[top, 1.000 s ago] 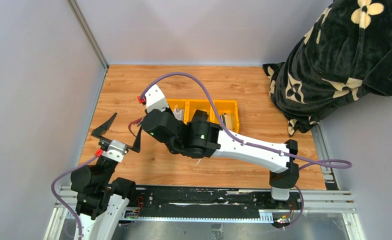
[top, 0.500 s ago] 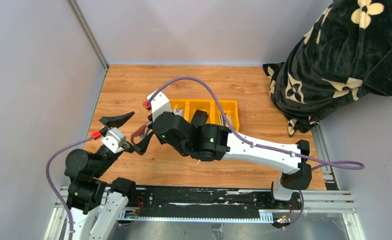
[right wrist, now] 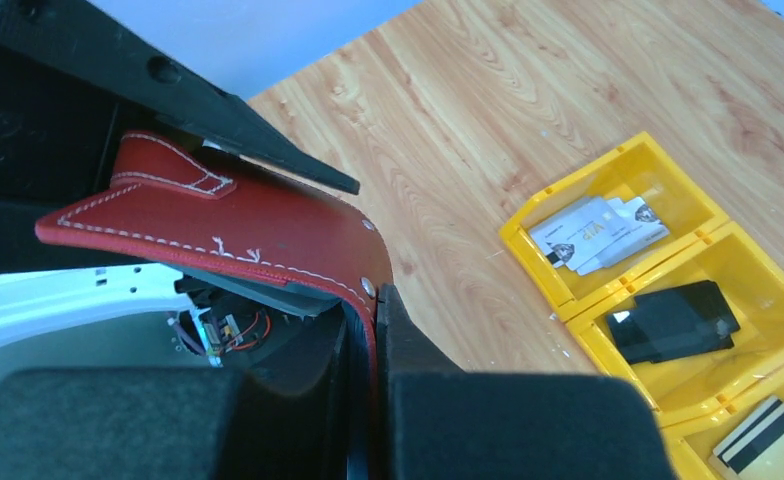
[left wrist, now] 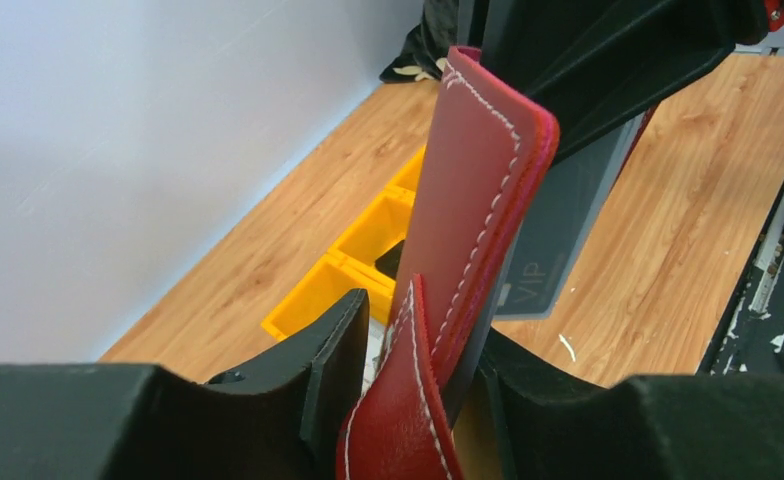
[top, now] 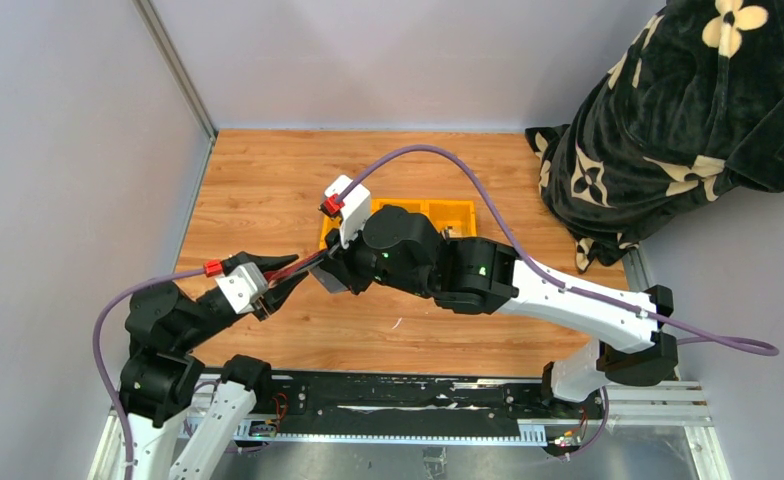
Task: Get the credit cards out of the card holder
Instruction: Remove the credit card from the card holder.
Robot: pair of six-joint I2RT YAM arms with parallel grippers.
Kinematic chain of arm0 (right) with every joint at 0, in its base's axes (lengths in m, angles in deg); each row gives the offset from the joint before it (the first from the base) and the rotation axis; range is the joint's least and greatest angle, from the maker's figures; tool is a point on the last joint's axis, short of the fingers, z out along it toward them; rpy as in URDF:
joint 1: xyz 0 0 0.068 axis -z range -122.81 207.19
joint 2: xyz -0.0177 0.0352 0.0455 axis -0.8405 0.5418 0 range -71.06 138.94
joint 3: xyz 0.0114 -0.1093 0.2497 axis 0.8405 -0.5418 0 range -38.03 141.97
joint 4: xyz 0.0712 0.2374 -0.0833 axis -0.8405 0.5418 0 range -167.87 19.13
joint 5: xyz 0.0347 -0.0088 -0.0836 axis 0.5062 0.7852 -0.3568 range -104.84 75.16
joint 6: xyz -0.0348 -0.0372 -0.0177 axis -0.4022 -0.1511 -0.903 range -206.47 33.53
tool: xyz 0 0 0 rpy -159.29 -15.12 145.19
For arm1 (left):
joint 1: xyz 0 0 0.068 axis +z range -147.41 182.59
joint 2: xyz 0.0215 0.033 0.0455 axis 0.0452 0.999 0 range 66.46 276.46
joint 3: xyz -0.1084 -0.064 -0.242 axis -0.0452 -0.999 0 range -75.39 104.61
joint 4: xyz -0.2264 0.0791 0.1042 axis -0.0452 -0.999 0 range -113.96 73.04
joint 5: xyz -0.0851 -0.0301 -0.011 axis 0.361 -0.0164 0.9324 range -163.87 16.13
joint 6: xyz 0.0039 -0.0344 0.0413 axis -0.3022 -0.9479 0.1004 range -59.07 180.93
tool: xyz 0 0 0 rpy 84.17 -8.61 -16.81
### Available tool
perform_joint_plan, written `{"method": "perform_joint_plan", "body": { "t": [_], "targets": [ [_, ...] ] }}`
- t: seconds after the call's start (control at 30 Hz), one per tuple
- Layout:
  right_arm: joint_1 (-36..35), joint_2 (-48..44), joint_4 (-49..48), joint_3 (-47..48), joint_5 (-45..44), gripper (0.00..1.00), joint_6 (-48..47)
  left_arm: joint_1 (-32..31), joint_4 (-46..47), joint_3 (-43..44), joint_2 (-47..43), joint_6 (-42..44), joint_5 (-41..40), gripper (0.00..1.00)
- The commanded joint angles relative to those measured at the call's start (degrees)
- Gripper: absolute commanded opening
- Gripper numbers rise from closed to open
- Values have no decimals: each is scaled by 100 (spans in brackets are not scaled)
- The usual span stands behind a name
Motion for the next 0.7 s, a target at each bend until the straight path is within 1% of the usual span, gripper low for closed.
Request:
{"method": "perform_joint_plan", "body": {
  "t": [0.0,0.13,0.2,0.23,0.27,0.4,0.47,0.53,0.63,0.67],
  "targets": [
    [26,-58,225,165,540,0,-89,-2,-53,169,-66,-4,81,43],
    [32,-22,334,197,643,0,-82,-2,-36,273,-56,-204,47,48],
    [38,-17,351,182,691,0,-79,-2,-16,294,-58,-366,-29,48],
    [46,-33,365,161,708,0,-67,-2,-18,299,-63,-428,-33,46],
    [58,-46,362,125,724,0,-64,-2,-23,292,-70,-488,-27,42],
    [195,-190,331,-34,996,0,47,-2,-104,297,-98,-641,192,17],
    [303,-282,266,-139,1238,0,86,-2,-308,355,-28,-637,404,7],
    [387,-352,153,-242,1650,0,102,-2,-524,474,103,-639,723,2],
    [536,-440,-69,-430,2437,0,95,-2,-1100,696,448,-653,1392,0],
    [600,-478,-160,-518,2722,4,77,-2,-1250,801,579,-741,1578,0]
  ]
}}
